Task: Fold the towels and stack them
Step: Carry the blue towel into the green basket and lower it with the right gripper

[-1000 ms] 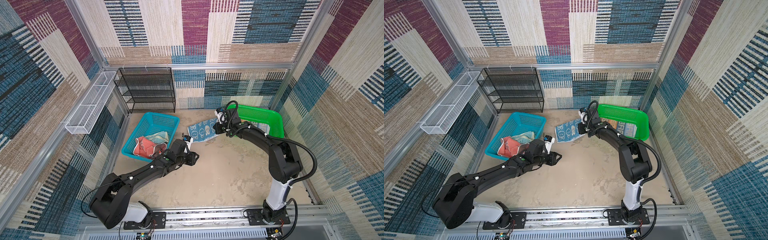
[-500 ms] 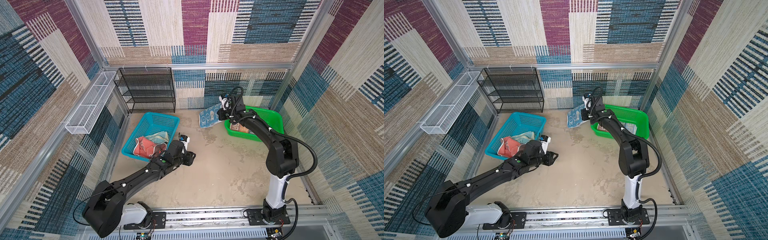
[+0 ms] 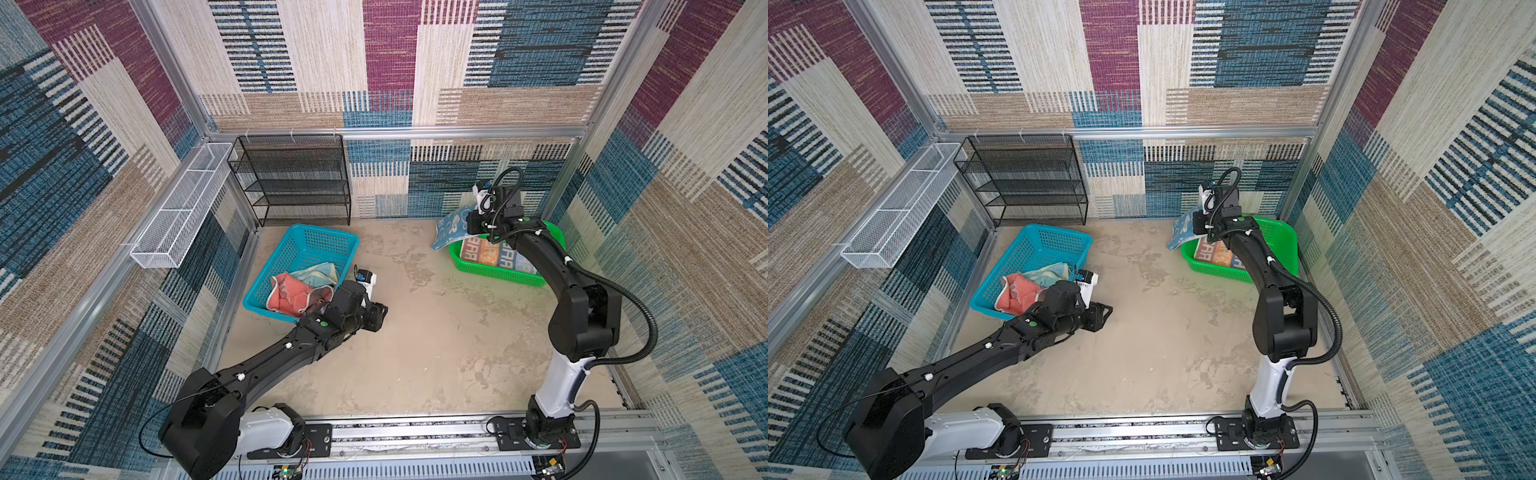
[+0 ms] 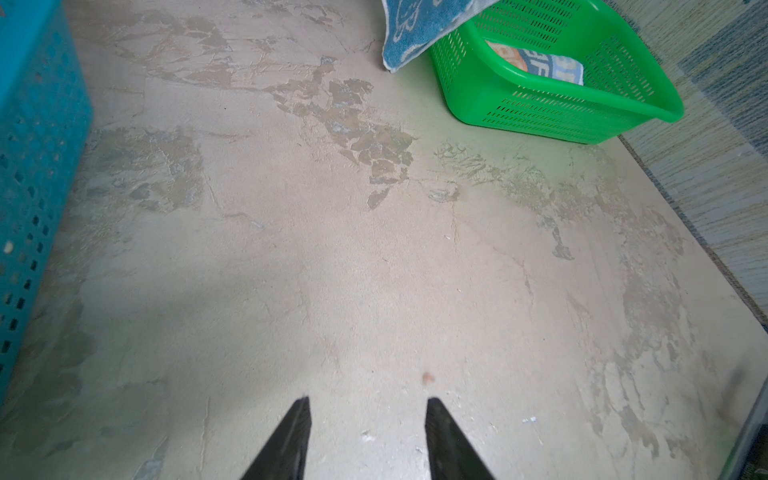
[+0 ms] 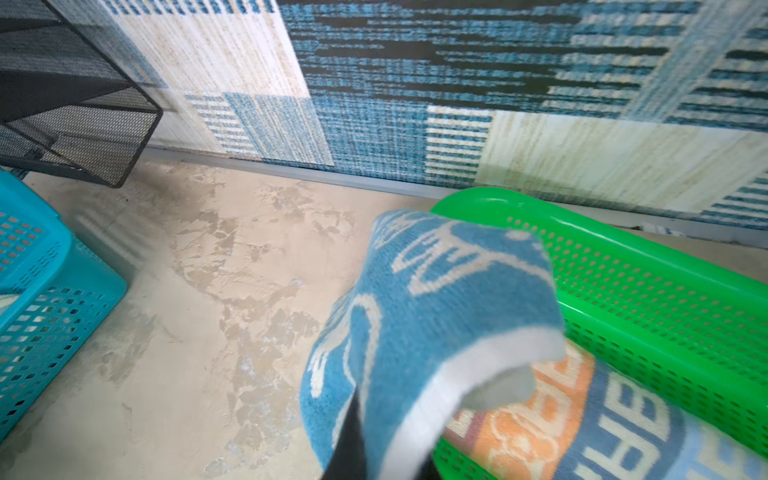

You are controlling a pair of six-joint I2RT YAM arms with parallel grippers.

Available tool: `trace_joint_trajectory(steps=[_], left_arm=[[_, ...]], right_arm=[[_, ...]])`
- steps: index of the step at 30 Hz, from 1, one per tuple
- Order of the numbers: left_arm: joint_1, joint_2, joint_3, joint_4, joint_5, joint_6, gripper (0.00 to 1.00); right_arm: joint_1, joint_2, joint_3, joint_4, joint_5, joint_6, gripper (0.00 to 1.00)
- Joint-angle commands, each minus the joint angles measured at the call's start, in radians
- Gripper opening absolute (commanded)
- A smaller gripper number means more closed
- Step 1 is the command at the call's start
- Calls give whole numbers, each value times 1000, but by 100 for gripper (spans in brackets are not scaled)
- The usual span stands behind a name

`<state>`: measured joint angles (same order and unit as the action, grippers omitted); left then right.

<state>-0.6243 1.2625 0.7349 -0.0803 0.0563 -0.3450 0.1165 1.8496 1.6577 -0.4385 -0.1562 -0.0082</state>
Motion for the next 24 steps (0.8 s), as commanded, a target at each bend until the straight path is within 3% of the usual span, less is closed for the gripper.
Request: trace_joint_trajectory(steps=[1,9,24], left_arm=[[0,4,7,-3,-8,20,49],[0,34,21,8,2,20,49],[0,15,5,-21,-7,18,49]], right_arm=[[-45,-48,-50,51,27,-1,0],[-145,-140,-207,60,105,-1,0],[-199,-142,-361,78,291,18,0]])
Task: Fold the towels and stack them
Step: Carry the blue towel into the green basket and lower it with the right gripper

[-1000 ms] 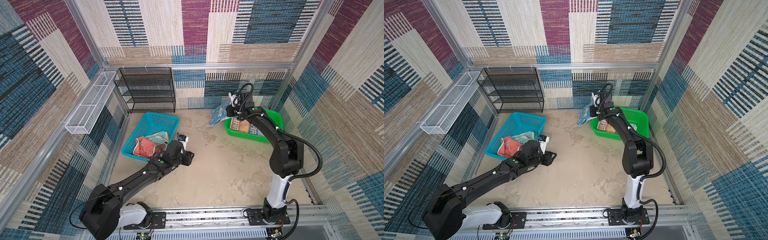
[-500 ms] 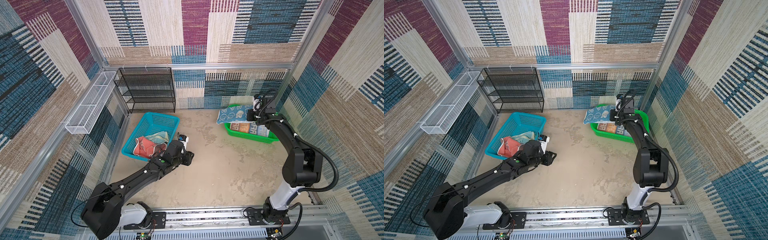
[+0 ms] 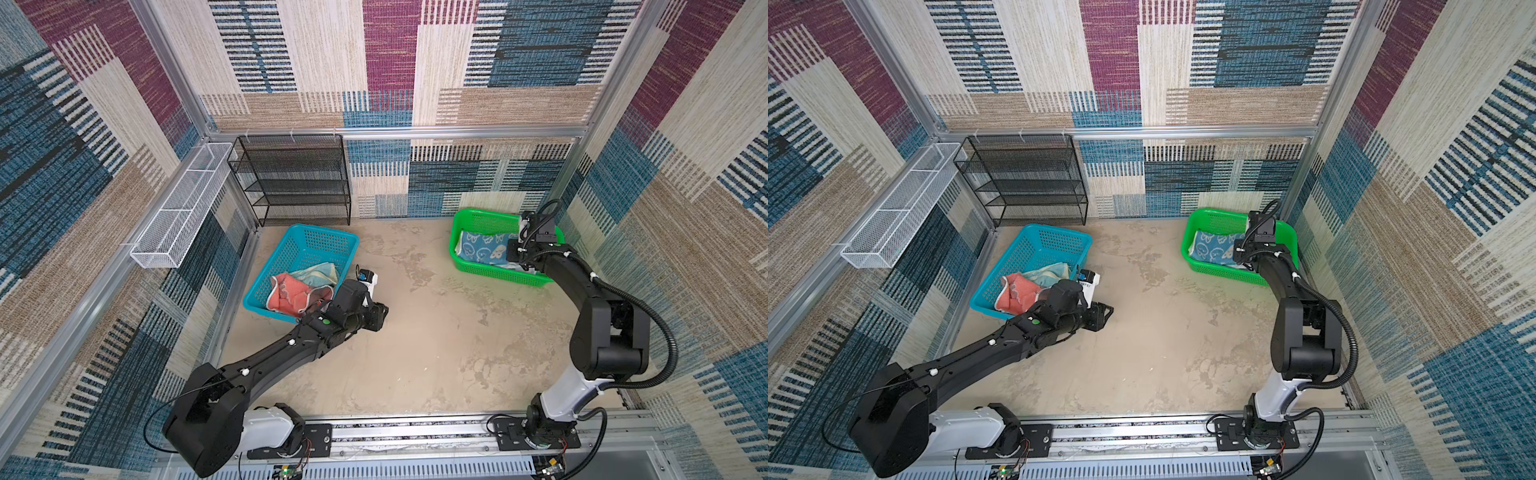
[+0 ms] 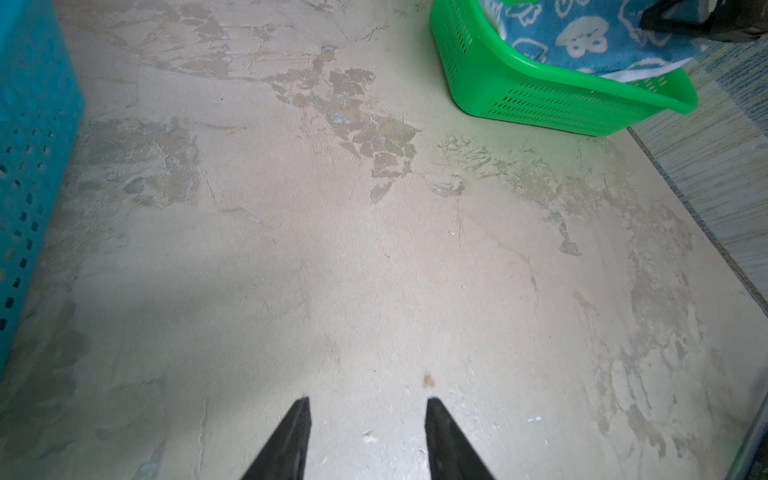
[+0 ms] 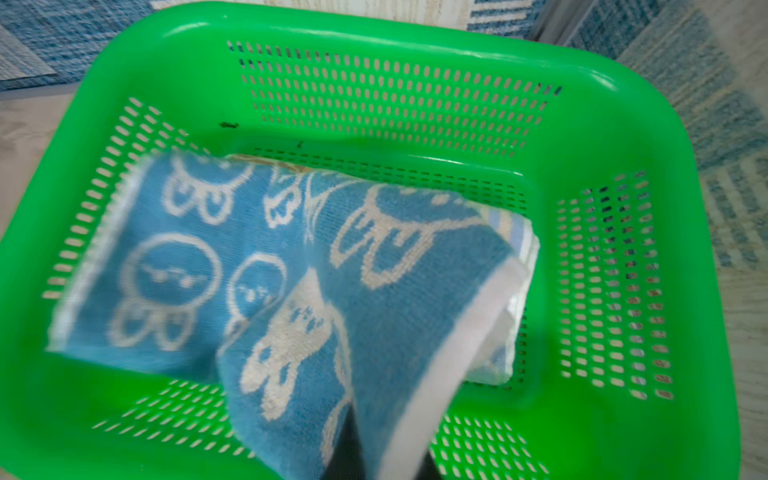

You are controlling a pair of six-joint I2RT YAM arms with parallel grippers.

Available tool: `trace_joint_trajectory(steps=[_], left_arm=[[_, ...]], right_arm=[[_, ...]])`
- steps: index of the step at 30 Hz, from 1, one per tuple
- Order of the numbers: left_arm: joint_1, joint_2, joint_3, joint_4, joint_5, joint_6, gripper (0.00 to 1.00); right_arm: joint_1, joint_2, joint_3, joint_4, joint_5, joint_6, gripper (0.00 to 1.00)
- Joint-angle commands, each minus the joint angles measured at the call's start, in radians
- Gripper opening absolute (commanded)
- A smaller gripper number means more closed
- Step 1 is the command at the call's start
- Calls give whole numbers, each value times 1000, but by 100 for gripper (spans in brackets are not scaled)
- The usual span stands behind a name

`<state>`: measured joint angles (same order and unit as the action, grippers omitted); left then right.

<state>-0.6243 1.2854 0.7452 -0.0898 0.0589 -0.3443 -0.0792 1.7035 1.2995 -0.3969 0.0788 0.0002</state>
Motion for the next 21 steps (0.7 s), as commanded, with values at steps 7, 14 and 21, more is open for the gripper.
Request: trace_joint_trajectory(steps=[7,14,21], left_arm=[[0,-6,-11,-1,-8,12,49],[0,-3,-20,-4,-17,10,49],[0,-5,-31,0,-22,11,49]], right_arm=[[-6,46,5,47,52,7,8],[-6,76,-2,39,104,35,38],[-7,76,-22,66,120,27,80]])
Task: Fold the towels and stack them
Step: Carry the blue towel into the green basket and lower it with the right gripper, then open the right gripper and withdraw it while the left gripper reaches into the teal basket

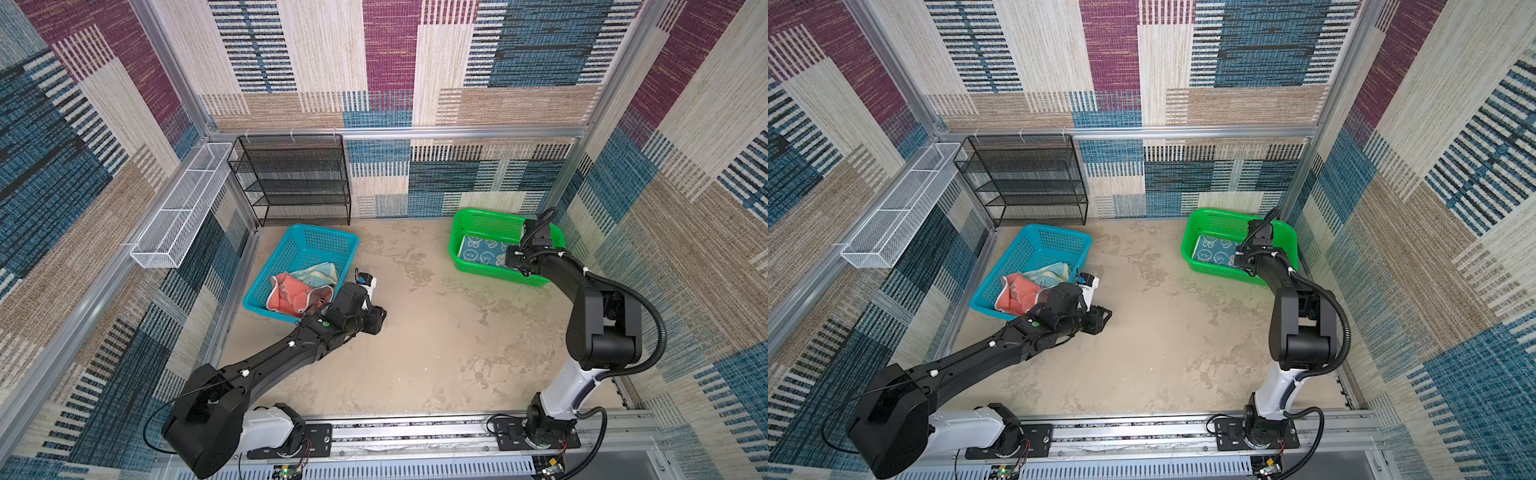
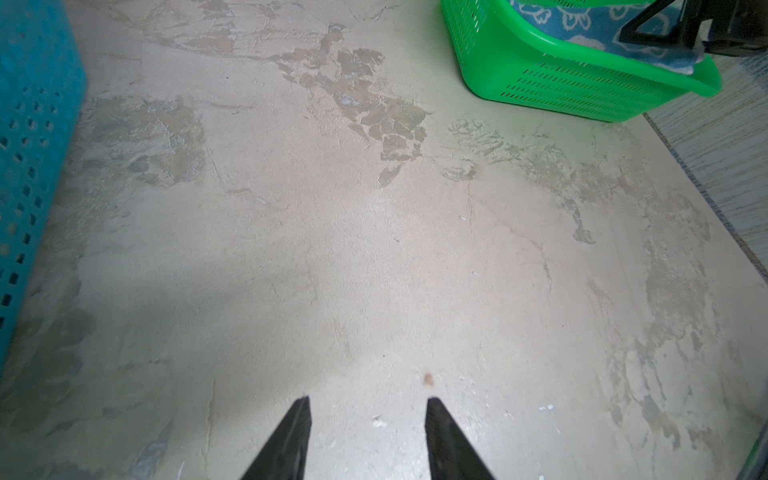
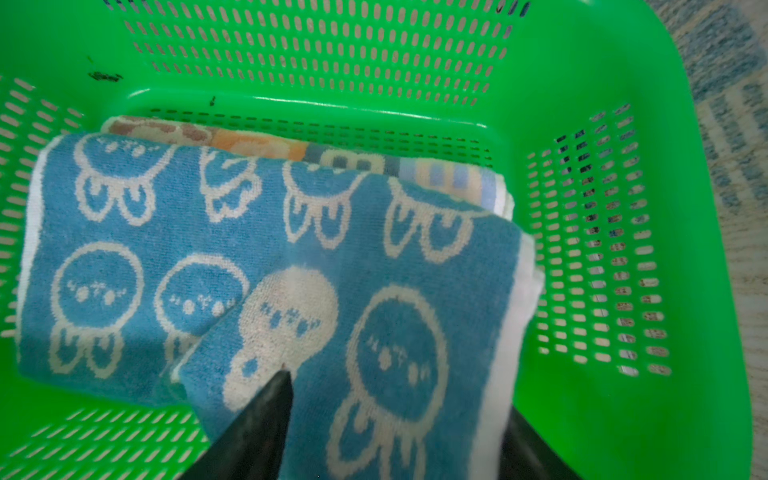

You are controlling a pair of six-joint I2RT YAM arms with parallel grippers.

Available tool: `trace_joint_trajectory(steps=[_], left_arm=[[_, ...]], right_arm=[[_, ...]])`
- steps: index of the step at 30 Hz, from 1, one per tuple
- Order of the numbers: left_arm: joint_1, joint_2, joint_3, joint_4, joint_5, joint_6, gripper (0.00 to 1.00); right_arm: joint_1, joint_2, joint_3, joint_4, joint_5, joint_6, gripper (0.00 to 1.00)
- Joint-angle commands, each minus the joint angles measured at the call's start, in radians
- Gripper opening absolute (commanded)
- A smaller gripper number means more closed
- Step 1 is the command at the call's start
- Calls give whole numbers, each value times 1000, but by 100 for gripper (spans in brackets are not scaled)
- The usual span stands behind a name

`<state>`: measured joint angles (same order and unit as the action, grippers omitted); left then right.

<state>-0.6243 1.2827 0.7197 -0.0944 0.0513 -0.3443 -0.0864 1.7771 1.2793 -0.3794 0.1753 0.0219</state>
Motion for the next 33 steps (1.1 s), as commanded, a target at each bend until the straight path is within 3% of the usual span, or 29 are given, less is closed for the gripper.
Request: trace_joint_trajectory(steps=[1,2,7,11,18,24,33], left_arm=[[0,-3,-8,6,-16,10,49],[0,-2,-10,8,-16,10,49],[0,0,-12,11,-17,11,49],[0,0,-15,16,-22,12,49],[2,-38,-11,-2,-94,-50,53],[17,-72,53,-70,-152,-28,57],[98,-104,123,-158,-265,-5,69]], right_arm=[[1,4,1,47,31,6,91],[1,3,0,48,32,6,100],[1,-12,5,49,24,6,100],[1,-55,-10,63,-58,10,100],[18,-207,-104,146,-358,15,100],[99,-341,-167,198,-616,45,100],[258,-407,-212,241,-832,84,100]])
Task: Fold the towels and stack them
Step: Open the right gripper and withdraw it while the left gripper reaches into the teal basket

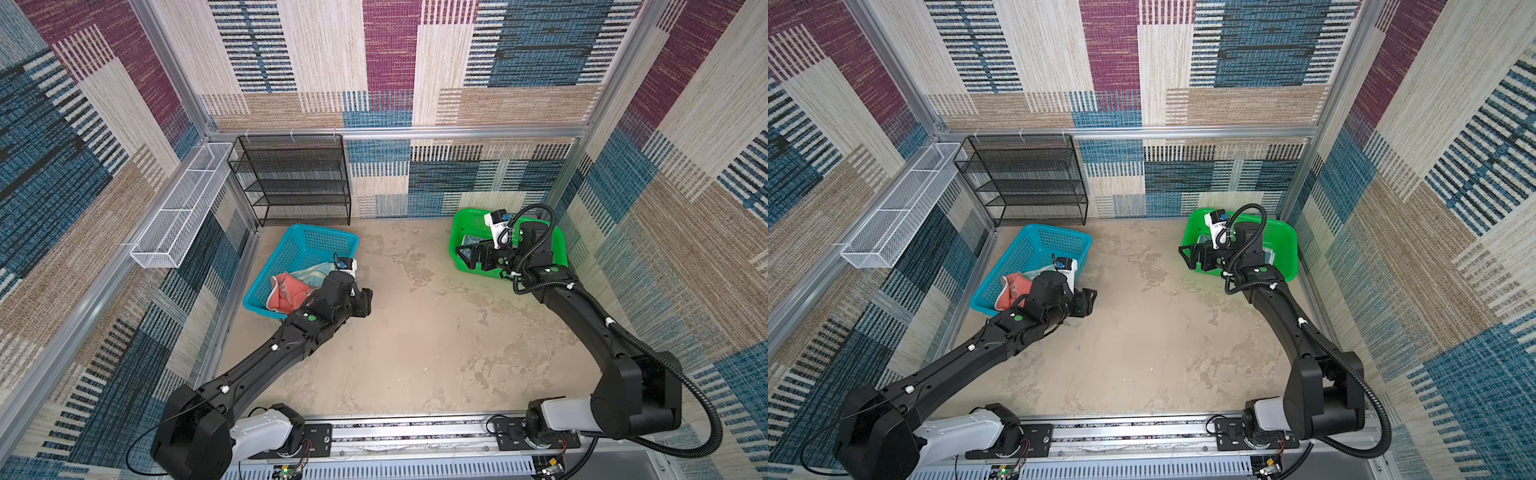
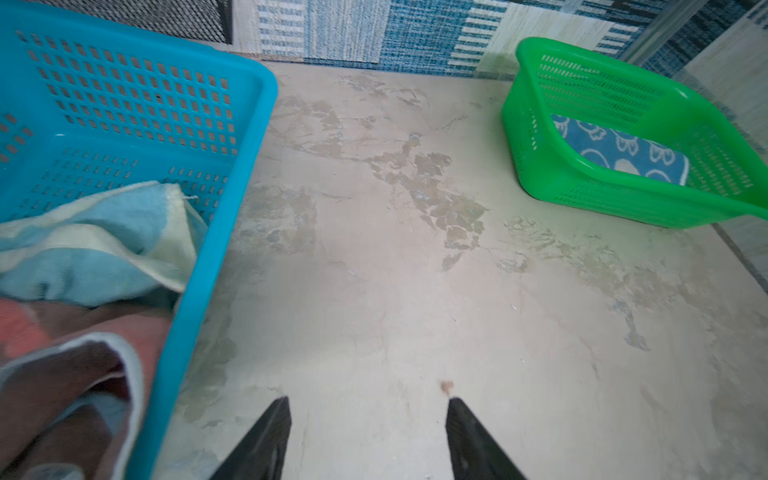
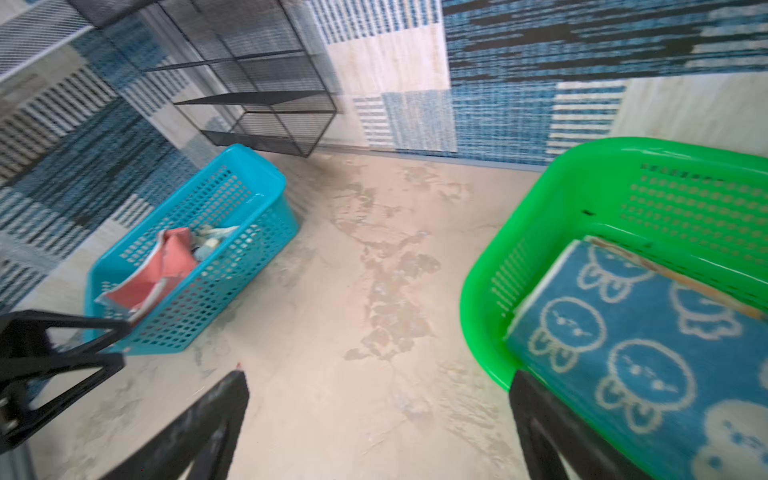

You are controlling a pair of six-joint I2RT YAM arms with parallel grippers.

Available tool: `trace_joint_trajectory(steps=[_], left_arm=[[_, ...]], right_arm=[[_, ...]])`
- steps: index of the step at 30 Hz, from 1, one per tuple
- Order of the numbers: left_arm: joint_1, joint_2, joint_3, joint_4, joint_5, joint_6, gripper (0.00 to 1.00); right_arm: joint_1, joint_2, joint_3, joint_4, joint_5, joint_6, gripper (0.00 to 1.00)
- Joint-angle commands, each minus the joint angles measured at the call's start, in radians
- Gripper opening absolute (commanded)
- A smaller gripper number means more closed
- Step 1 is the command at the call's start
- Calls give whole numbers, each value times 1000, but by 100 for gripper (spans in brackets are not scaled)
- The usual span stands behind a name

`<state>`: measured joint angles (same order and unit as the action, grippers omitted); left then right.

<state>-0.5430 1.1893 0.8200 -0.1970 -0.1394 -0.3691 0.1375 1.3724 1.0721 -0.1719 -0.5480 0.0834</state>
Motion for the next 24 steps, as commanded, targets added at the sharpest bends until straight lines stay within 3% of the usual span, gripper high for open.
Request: trace_joint_trajectory(steps=[1,5,7,16,24], left_arm=[[26,-12,32,-78,-94,25,71],[104,-1,73,-215,-183,5,87],[146,1,77,-260,-188,-18,90],[301,-28,24,-268,-237,-64,91],[418,105,41,-225,-97,-8,78]], right_arm=[[57,0,-5,23,-94,17,100],[134,36,-5,-14,-42,50,100],[159,55,-17,-12,-42,67,100],[223,98,-115,39,40,121,100],[232,119,-129,15,72,116,100]])
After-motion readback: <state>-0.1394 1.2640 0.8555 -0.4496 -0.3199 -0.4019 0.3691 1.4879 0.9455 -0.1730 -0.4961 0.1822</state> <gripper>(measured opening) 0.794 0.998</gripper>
